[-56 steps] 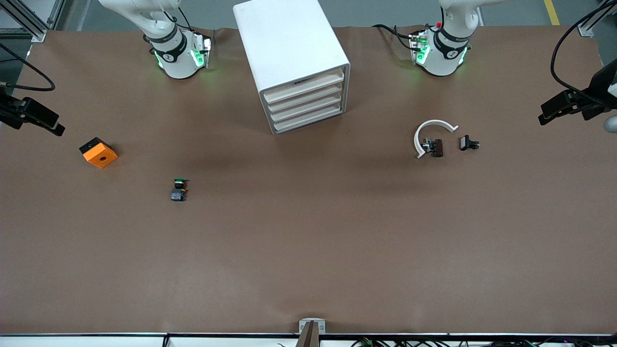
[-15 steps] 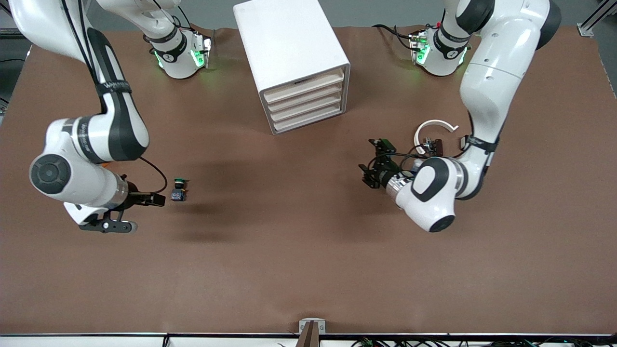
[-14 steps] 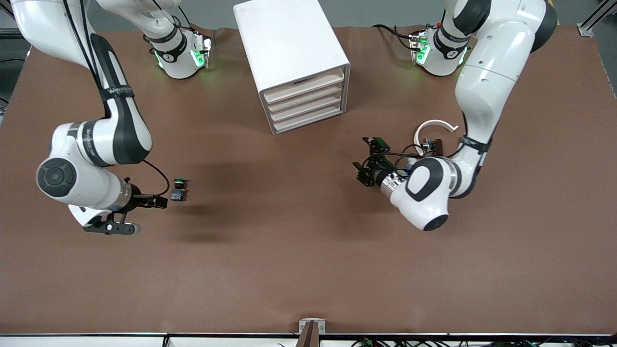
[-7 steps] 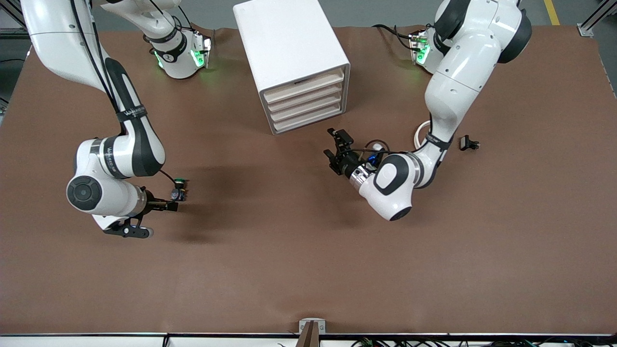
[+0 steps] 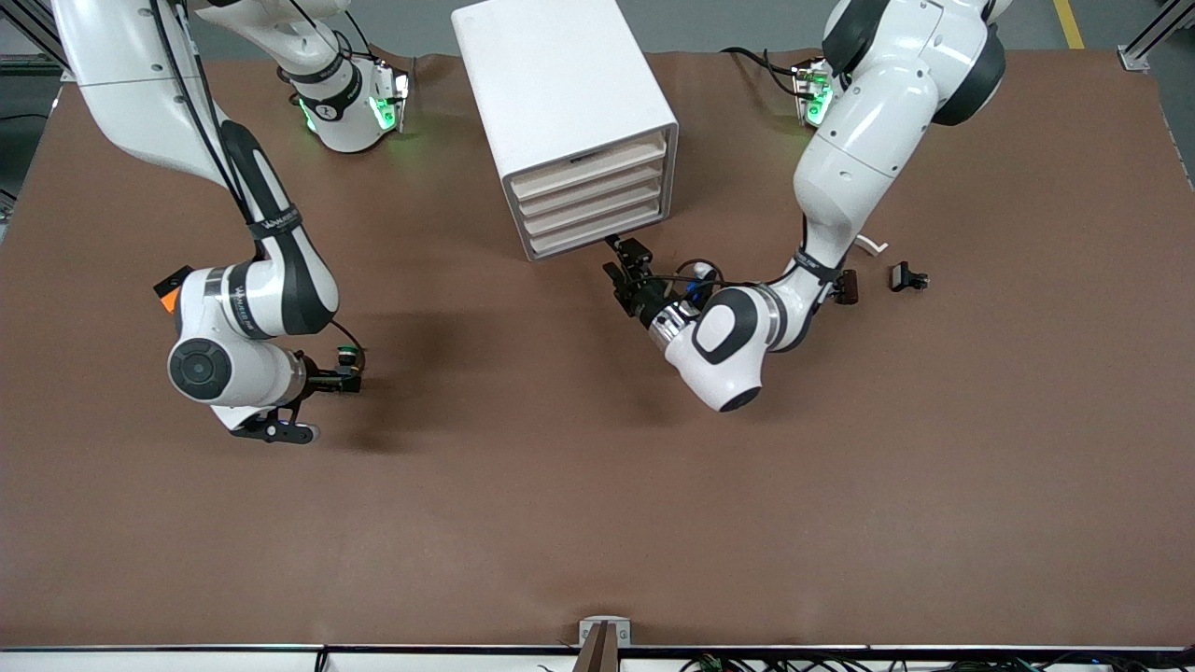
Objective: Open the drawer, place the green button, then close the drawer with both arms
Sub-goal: 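Pull the lowest drawer open with the left gripper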
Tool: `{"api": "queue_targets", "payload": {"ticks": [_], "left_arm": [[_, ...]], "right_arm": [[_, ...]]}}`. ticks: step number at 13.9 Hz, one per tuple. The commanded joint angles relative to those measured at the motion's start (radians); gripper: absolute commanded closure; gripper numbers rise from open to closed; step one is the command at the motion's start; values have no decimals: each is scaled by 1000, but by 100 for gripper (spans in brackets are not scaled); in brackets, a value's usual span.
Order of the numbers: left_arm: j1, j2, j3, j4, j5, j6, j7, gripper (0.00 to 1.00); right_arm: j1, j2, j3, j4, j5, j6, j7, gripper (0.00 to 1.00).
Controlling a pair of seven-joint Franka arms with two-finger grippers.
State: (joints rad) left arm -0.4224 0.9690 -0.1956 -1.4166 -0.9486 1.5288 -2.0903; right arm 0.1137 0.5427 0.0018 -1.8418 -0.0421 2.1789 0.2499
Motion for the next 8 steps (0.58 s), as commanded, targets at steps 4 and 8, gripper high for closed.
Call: {"api": "queue_targets", "payload": {"ticks": [4, 8], "left_arm": [[-78, 33, 9, 8, -22, -12, -92, 39], [-122, 33, 8, 2, -15, -36, -99, 49]], "right_arm": [[21, -37, 1, -119, -9, 151, 22, 0], [8, -37, 1, -135, -9, 165, -4, 0]]}}
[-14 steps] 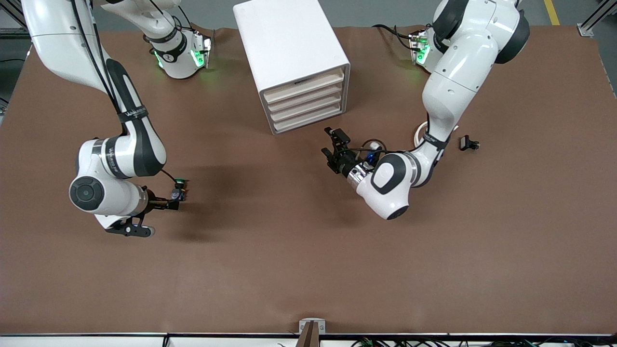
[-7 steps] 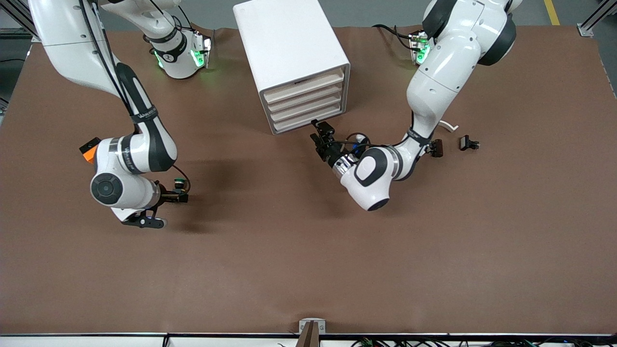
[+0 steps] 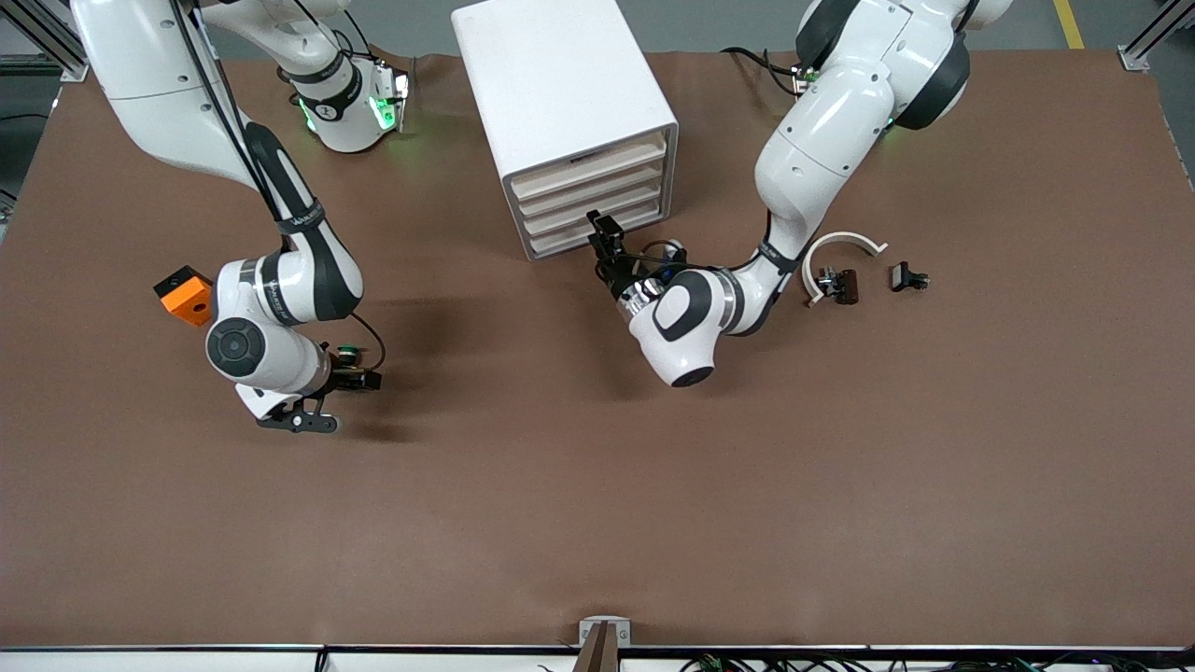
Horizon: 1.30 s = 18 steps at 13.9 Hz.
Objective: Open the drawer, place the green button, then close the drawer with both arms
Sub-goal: 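Pull the lowest drawer open with the left gripper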
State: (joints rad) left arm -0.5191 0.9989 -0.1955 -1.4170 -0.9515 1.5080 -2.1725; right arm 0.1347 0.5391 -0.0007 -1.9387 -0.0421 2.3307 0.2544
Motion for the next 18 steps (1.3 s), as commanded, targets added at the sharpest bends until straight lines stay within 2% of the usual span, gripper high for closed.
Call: {"api": "queue_targets", "payload": {"ticks": [1, 7, 10, 12, 18], "left_arm": [[-25, 3, 8, 0, -12, -15, -18, 54], [-27, 3, 11, -14, -10, -14, -18, 84], [-27, 1, 11, -14, -10, -14, -18, 88], [-18, 1, 13, -11, -10, -14, -18, 94], [1, -8, 109, 0, -7, -14, -16, 91]], "right_arm": [[-20, -33, 4, -42, -9, 13, -18, 0], [-21, -30, 4, -48, -9, 16, -20, 0], [-20, -27, 2, -49, -9, 15, -18, 0], [-21, -25, 2, -49, -10, 13, -20, 14], [-21, -21, 1, -46, -10, 13, -18, 55]]}}
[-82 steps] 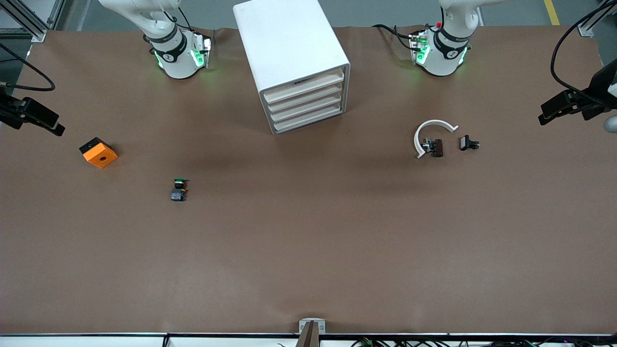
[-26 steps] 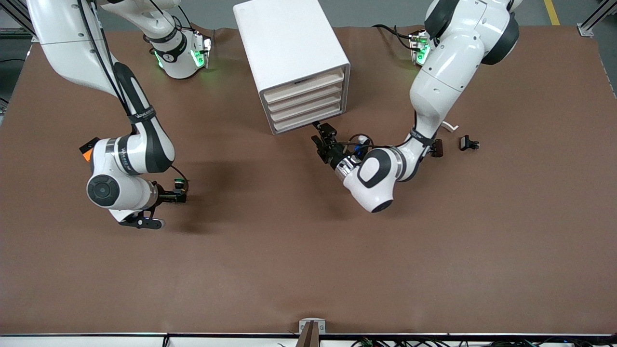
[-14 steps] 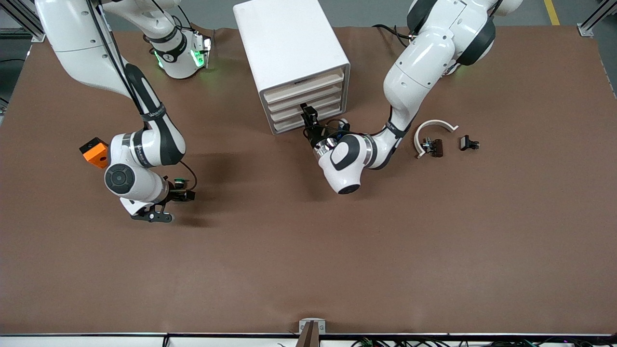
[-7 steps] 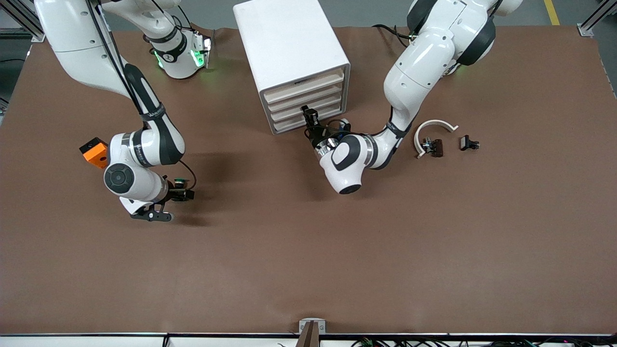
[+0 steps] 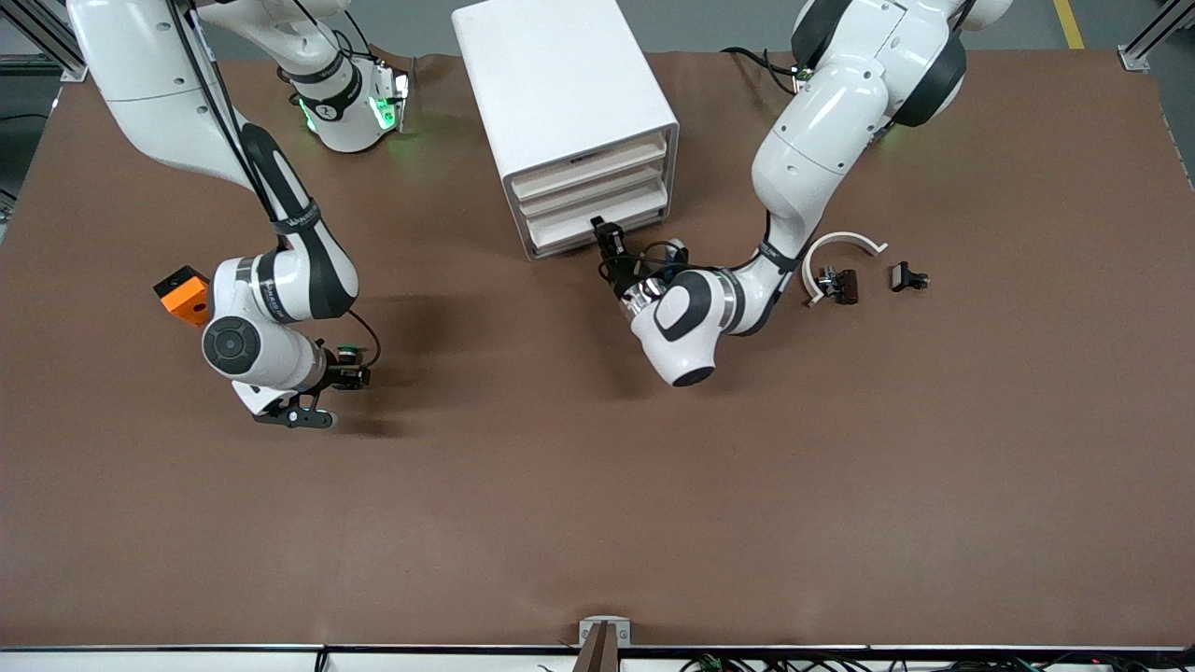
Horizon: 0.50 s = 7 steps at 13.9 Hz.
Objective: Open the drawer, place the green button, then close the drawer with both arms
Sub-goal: 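Pull the lowest drawer open with the left gripper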
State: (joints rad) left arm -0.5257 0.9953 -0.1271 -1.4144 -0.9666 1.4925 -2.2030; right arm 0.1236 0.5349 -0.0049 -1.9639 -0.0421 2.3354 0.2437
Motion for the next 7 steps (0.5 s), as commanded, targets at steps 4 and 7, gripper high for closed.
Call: {"api": "queue_targets", "payload": {"ticks": [4, 7], "left_arm": [[44, -10, 87, 55, -1, 0, -18, 89], [91, -9, 89, 87, 0, 2, -12, 81]], "right_arm": [[-12, -15, 5, -15, -10, 5, 0, 77], [-13, -18, 5, 40, -10, -46, -1, 78]]}}
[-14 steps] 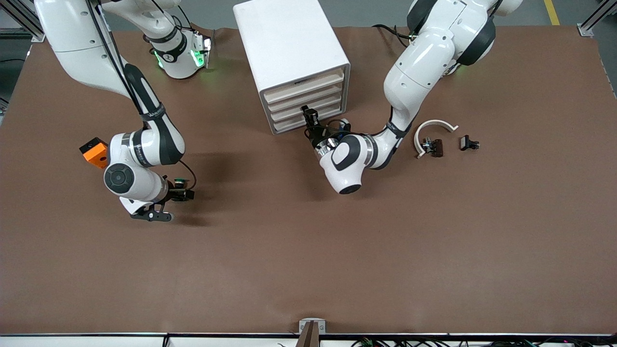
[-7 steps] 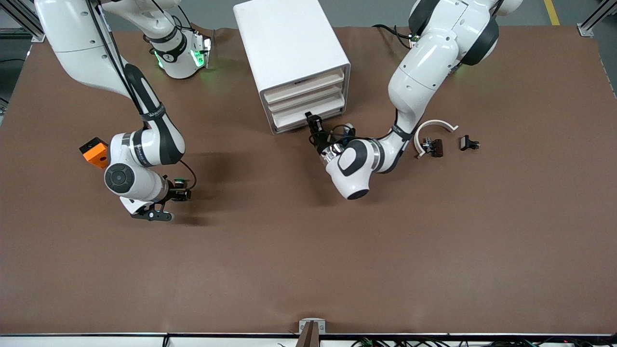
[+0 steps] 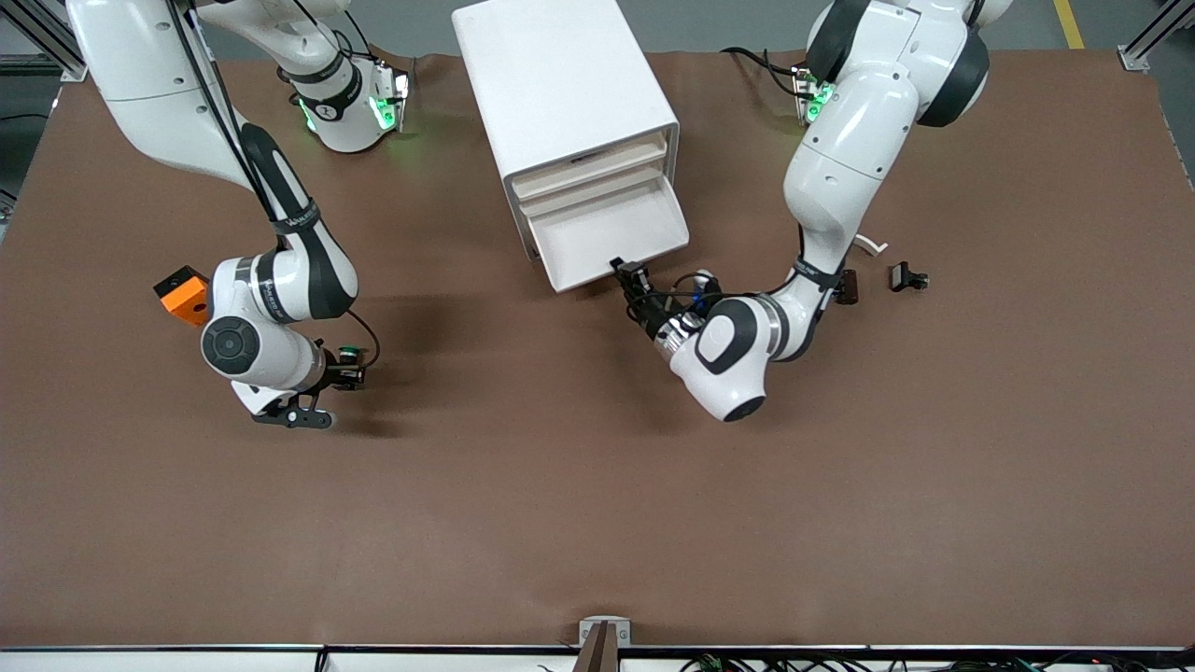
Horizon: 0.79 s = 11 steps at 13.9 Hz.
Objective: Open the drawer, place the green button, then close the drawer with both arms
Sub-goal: 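Pull the lowest drawer open with the left gripper, then carry the button toward the drawer while the left gripper withdraws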
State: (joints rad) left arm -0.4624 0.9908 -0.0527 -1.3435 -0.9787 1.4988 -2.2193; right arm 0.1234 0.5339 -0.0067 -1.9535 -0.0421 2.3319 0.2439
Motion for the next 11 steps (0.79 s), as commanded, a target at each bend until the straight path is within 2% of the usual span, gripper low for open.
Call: {"api": "queue_targets", "payload": {"ticks": [1, 2, 3, 4, 7, 11], "left_arm": [[40, -4, 14, 26, 11, -5, 6, 75], [47, -4, 14, 33, 11, -5, 9, 65], [48, -4, 16, 41, 12, -5, 7, 46], [53, -6, 16, 44, 12, -5, 7, 0], [59, -30, 39, 70, 14, -5, 6, 0], [103, -38, 129, 162, 12, -5, 26, 0]], "right_arm": [[-11, -18, 7, 74, -10, -115, 0, 78], [-8, -20, 7, 126, -10, -199, 2, 78], [-4, -20, 7, 198, -9, -303, 5, 78], [-1, -20, 7, 259, -9, -394, 8, 78], [18, -23, 11, 419, -5, -612, 26, 78], [126, -28, 13, 553, -4, -807, 248, 78]]}}
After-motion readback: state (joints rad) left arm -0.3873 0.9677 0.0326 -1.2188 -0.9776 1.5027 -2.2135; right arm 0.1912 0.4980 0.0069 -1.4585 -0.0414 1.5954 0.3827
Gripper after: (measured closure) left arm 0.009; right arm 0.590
